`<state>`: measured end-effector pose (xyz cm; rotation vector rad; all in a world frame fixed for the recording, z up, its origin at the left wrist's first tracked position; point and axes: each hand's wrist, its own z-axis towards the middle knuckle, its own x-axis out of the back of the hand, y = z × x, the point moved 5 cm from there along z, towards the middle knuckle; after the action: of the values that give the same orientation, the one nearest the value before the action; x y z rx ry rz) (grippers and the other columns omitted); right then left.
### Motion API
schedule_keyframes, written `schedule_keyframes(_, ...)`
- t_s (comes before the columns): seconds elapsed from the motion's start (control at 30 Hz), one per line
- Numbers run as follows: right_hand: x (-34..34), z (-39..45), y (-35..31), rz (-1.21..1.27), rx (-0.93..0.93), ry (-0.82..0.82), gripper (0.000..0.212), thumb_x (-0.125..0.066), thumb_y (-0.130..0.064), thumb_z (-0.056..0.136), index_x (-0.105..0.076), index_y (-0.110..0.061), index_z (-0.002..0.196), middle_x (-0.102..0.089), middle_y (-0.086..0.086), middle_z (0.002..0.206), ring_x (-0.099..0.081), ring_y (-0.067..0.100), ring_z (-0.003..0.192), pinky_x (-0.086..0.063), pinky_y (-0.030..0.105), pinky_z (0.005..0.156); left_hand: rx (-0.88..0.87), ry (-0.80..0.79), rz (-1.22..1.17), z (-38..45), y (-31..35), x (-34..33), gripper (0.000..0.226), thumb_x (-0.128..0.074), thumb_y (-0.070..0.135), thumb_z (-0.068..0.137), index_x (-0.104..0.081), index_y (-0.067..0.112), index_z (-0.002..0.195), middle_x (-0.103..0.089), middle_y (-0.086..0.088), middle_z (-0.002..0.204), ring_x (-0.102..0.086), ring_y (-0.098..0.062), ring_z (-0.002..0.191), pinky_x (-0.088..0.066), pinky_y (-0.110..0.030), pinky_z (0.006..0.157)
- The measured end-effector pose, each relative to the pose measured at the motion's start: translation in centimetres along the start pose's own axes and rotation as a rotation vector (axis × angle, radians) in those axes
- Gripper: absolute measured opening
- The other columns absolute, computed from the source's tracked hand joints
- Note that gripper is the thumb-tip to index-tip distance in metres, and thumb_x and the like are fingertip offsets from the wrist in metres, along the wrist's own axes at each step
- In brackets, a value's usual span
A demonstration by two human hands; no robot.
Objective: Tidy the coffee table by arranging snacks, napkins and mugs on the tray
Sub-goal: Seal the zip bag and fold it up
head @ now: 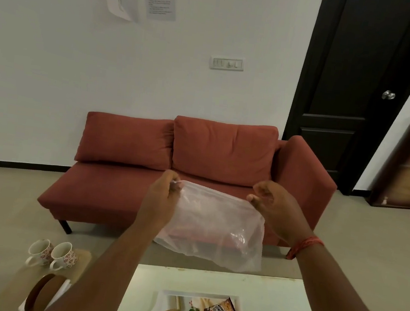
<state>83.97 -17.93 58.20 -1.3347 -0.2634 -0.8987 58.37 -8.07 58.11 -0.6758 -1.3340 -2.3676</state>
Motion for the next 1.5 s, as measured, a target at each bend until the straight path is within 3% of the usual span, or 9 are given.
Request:
schedule_keyframes(0.1,-1.6,0.2,-2.0,-0.064,0.077,-0.252,0.065,-0.071,-0.052,0.083,-0.048,-0.028,0.138,-0.049,-0.019,0.126,-0.050,0.004,0.116,-0.043,0.023,0.095,-0.103,-0.086,-0.011,0.5,2.1,-0.8,0.013,-0.054,0.018,0.100,-0.052,0.016,0.087,-0.052,0.008,0.065,-0.045,-0.004,0.054,-0.037,-0.015,0.050)
schedule_keyframes(0.2,-3.7,0.1,-2.9,-0.117,0.069,-0.449,0.064,-0.076,-0.052,0.078,-0.053,-0.029,0.133,-0.063,-0.011,0.121,-0.062,0.011,0.106,-0.053,0.031,0.092,-0.122,-0.165,-0.092,1.0,3.9,-1.5,0.012,-0.057,0.025,0.098,-0.056,0.016,0.090,-0.058,0.004,0.067,-0.048,-0.002,0.054,-0.040,-0.015,0.048)
schedule_keyframes(0.33,-4.2,0.6,-2.5,-0.004,0.014,-0.292,0.012,-0.072,-0.033,0.087,-0.074,-0.024,0.095,-0.074,-0.004,0.085,-0.069,0.013,0.076,-0.058,0.035,0.077,-0.093,-0.043,-0.147,1.8,3.9,-0.8,0.015,-0.063,0.037,0.094,-0.058,0.023,0.100,-0.066,0.009,0.088,-0.062,-0.002,0.079,-0.051,-0.014,0.068)
schedule_keyframes(0.47,-3.3,0.9,-0.9,0.204,-0.098,-0.050,0.016,-0.066,-0.034,0.091,-0.072,-0.021,0.097,-0.074,-0.004,0.085,-0.069,0.017,0.080,-0.059,0.043,0.079,0.086,0.219,-0.328,0.4,2.4,0.2,0.032,-0.060,0.045,0.094,-0.048,0.026,0.116,-0.059,0.003,0.114,-0.061,-0.012,0.105,-0.052,-0.025,0.087)
schedule_keyframes(0.63,-3.5,0.9,-0.5,0.411,-0.212,0.088,0.019,-0.065,-0.032,0.093,-0.069,-0.018,0.105,-0.073,-0.003,0.095,-0.068,0.018,0.088,-0.058,0.046,0.085,0.567,-0.163,-0.772,-2.5,0.5,-4.9,0.080,-0.067,0.069,0.076,-0.045,0.020,0.134,-0.065,-0.002,0.128,-0.066,-0.024,0.113,-0.053,-0.046,0.096)
schedule_keyframes(0.73,-4.4,0.8,-0.9,0.435,-0.200,0.082,0.017,-0.064,-0.031,0.094,-0.069,-0.019,0.104,-0.073,-0.003,0.095,-0.069,0.018,0.089,-0.058,0.044,0.084,0.534,-0.375,-0.932,-2.9,1.6,-6.2,0.063,-0.064,0.062,0.084,-0.057,0.021,0.132,-0.073,-0.005,0.119,-0.070,-0.026,0.108,-0.056,-0.052,0.094)
schedule_keyframes(0.97,-6.2,-0.3,-1.2,0.795,-0.234,-0.046,0.019,-0.056,-0.026,0.100,-0.071,-0.020,0.110,-0.076,0.005,0.104,-0.072,0.029,0.097,-0.058,0.053,0.086,0.706,-0.421,-1.058,-2.6,0.3,-7.0,0.056,-0.077,0.038,0.081,-0.064,0.009,0.127,-0.070,-0.021,0.119,-0.067,-0.042,0.111,-0.050,-0.062,0.097)
schedule_keyframes(1.23,-6.5,-1.0,-1.4,1.100,-0.223,-0.168,0.022,-0.051,-0.014,0.100,-0.065,-0.005,0.115,-0.070,0.015,0.112,-0.066,0.031,0.100,-0.054,0.055,0.093,0.758,-0.524,-1.137,-3.0,0.4,-8.0,0.078,-0.080,0.054,0.076,-0.060,0.006,0.134,-0.068,-0.016,0.125,-0.066,-0.033,0.114,-0.048,-0.050,0.103)
schedule_keyframes(1.5,-6.9,-1.2,-1.8,1.263,-0.204,-0.219,0.018,-0.057,-0.018,0.089,-0.069,-0.010,0.102,-0.073,0.010,0.104,-0.070,0.025,0.092,-0.060,0.044,0.079,0.719,-0.599,-1.234,-3.5,1.6,-7.7,0.051,-0.050,0.042,0.099,-0.064,0.003,0.127,-0.069,-0.016,0.118,-0.067,-0.030,0.109,-0.047,-0.049,0.105)
